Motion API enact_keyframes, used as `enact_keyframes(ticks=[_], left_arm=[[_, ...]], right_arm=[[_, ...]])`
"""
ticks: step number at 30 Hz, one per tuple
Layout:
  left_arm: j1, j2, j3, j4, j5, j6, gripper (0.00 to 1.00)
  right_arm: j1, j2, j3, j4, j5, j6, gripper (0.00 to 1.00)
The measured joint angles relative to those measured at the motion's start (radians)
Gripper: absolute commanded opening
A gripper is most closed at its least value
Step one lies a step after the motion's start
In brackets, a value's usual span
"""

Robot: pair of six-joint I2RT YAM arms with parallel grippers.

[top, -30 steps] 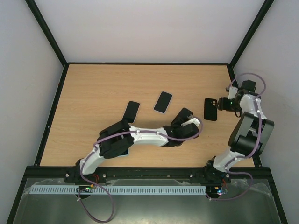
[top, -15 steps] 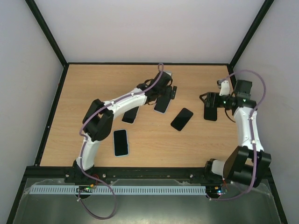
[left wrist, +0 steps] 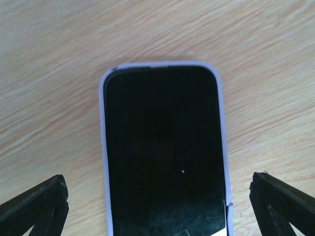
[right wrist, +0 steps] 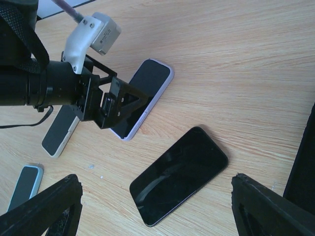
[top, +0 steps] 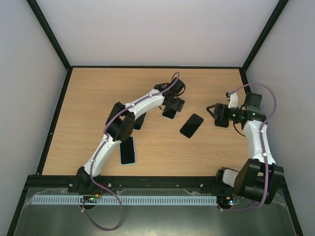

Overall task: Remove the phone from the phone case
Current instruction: Move the phone to the center of the board.

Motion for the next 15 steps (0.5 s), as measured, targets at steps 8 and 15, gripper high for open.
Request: enact_keyframes(ticks=[8,15], left_arm=[[0.000,0.002,-0.001,-0.039,-0.008,0.004,1.00],[-0.003,0.023,-0.001,-0.039,0.015,0.003,0.99]], right_arm=[[0.000,0.004,-0.001,0.004,-0.004,0.000,0.80],[0.000,0.012,-0.004,0.004,-0.003,0.000,0.80]])
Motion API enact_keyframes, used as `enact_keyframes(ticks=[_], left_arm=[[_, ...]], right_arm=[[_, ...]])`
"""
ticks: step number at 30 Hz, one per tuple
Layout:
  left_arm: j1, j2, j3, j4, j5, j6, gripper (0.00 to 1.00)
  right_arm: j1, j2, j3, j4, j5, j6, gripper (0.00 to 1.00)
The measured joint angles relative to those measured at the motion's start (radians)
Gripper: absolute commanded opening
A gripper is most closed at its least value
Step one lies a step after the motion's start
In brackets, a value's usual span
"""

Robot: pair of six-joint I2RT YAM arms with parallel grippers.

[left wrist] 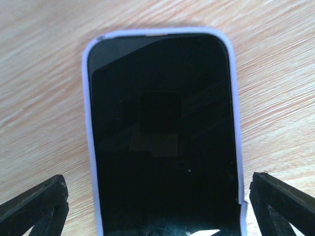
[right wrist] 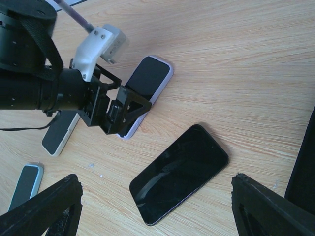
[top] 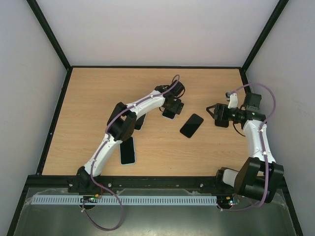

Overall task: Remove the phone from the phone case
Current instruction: Move the phone to the center of the board.

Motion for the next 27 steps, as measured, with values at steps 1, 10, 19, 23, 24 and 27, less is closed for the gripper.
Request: enact_keyframes(ticks=[1,10,19,23,24,27], left_arm=[[-0.003,0.006,0.000,0.000,0.002,0.000,0.98],[-0.043,0.011,-0.039,0.008,-0.029,-0.008,0.69],[-0.108,-0.367,-0.658,0.162,0.044,-0.002,0.60],[-0.158,-0.518,-0.874,0.180,0.113,0.050,0.60],[-0.169,-0.540,-0.902,0.182,0.121,0.068,0.60],[-0.209,-0.584,-0.969,0.204,0.129,0.124,0.62]], right_arm=[[0.000,0.000,0.000,0.000,0.000,0.000,0.80],[0.000,0.019,-0.002,0.003,0.000,0.003,0.80],[0.000,0.039,0.006,-0.017,-0.024,-0.077,0.78],[0.003,0.055,0.066,-0.114,-0.072,-0.242,0.77],[0.008,0.061,0.091,-0.153,-0.078,-0.297,0.77],[0.029,0.087,0.173,-0.286,-0.083,-0.491,0.76]])
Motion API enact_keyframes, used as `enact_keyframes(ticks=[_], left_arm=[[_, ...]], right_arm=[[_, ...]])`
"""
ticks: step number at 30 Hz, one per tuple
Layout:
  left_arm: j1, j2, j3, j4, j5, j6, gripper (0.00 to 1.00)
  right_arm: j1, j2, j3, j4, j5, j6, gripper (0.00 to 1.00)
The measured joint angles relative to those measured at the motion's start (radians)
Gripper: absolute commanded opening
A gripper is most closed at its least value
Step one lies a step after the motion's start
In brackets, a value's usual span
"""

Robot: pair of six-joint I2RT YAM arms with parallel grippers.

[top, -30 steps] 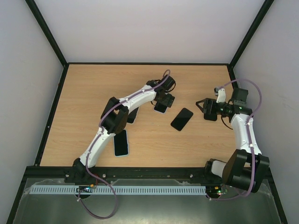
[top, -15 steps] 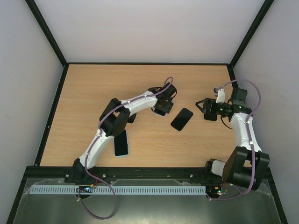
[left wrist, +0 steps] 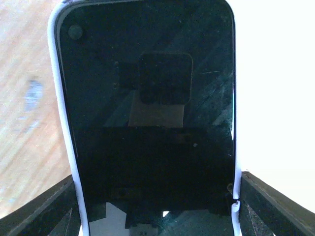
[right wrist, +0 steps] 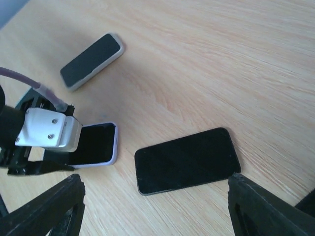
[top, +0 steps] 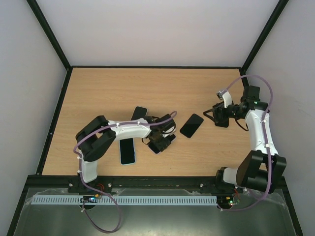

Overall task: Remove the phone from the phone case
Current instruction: Move the phone to the center of the board, then pick up the phone at the center of the board.

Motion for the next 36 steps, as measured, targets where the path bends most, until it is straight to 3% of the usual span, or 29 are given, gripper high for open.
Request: enact_keyframes(ticks=[2,4,6,7,10,14,18,21,24,30,36], left_arm=[[-0.029,-0.018,-0.028,0.019,0.005,0.048,0.70],[-0.060,-0.037,-0.056,0.044,0.012,0.100,0.85],[-0.107,-0.063,-0.089,0.060,0.030,0.149,0.97],[-0.122,-0.064,-0.091,0.060,0.031,0.156,0.99],[-0.146,-0.111,-0.095,0.057,0.055,0.170,0.99],[-0.088,-0.285,-0.100,0.061,0.057,0.159,0.99],[0.109,-0.500,-0.126,0.137,0.071,0.082,0.99],[0.276,-0.632,-0.206,0.236,0.067,-0.002,0.99],[0.361,-0.727,-0.312,0.289,0.049,-0.068,0.99],[0.433,-0.758,-0.354,0.322,0.027,-0.140,0.99],[0.480,-0.757,-0.357,0.346,0.028,-0.168,0.99]], right_arm=[[0.017,0.020,0.043,-0.088,0.012,-0.121,0.76],[0.028,0.042,0.077,-0.179,0.029,-0.232,0.77],[0.037,0.070,0.109,-0.273,0.052,-0.338,0.85],[0.041,0.080,0.116,-0.303,0.067,-0.377,0.88],[0.061,0.089,0.116,-0.365,0.115,-0.471,0.91],[0.180,0.083,0.116,-0.398,0.190,-0.558,0.89],[0.396,0.104,0.121,-0.376,0.253,-0.523,0.88],[0.528,0.158,0.129,-0.343,0.277,-0.495,0.93],[0.660,0.209,0.124,-0.288,0.336,-0.470,0.98],[0.919,0.286,0.077,-0.168,0.483,-0.442,0.98],[0.985,0.441,0.079,-0.106,0.546,-0.410,0.98]])
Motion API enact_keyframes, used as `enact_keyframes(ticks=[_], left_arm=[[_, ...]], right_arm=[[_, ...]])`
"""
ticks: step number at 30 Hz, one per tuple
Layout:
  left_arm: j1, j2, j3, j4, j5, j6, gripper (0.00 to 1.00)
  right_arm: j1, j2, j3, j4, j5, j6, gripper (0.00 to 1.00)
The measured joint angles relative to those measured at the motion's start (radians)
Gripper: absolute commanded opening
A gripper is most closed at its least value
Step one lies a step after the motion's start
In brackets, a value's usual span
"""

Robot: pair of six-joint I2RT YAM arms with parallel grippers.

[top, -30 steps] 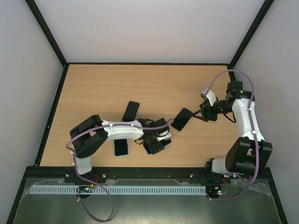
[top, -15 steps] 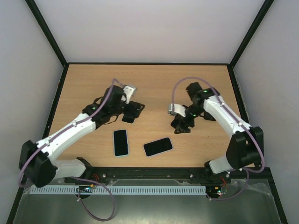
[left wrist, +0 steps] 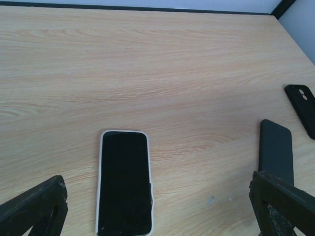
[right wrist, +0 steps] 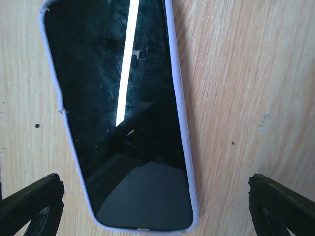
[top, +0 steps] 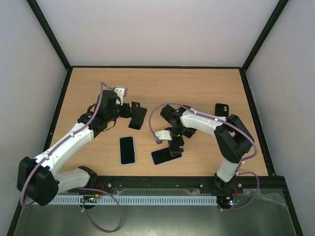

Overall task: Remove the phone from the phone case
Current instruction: Pick up the phone at the center of the board.

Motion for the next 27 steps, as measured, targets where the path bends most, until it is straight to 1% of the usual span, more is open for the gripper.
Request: enact_keyframes(ticks=[4,9,13,15,20,22,24,25,27], left_arm=[[0.031,0.000,0.000,0.001,0.007,-0.011,0.99],[0.047,0.000,0.000,0.002,0.016,-0.018,0.99],[0.055,0.001,0.000,0.008,0.031,-0.026,0.99],[0.060,0.002,0.000,0.008,0.037,-0.031,0.99],[0.074,0.005,0.000,0.010,0.045,-0.041,0.99],[0.077,0.006,-0.001,0.011,0.045,-0.048,0.99],[0.078,0.006,-0.003,0.016,0.040,-0.060,0.99],[0.078,0.007,-0.004,0.016,0.033,-0.068,0.99],[0.079,0.010,-0.004,0.016,0.016,-0.081,0.99]], right_arm=[[0.029,0.040,-0.002,0.013,0.018,0.009,0.98],[0.082,0.041,-0.025,0.018,0.022,0.010,0.97],[0.087,0.026,-0.068,0.030,0.022,0.024,0.98],[0.091,0.003,-0.103,0.057,0.033,0.056,1.00],[0.128,-0.064,-0.193,0.169,0.095,0.170,0.94],[0.151,-0.086,-0.225,0.216,0.130,0.215,0.90],[0.180,-0.105,-0.254,0.262,0.171,0.254,0.82],[0.192,-0.110,-0.263,0.279,0.187,0.267,0.77],[0.205,-0.113,-0.267,0.288,0.192,0.283,0.64]])
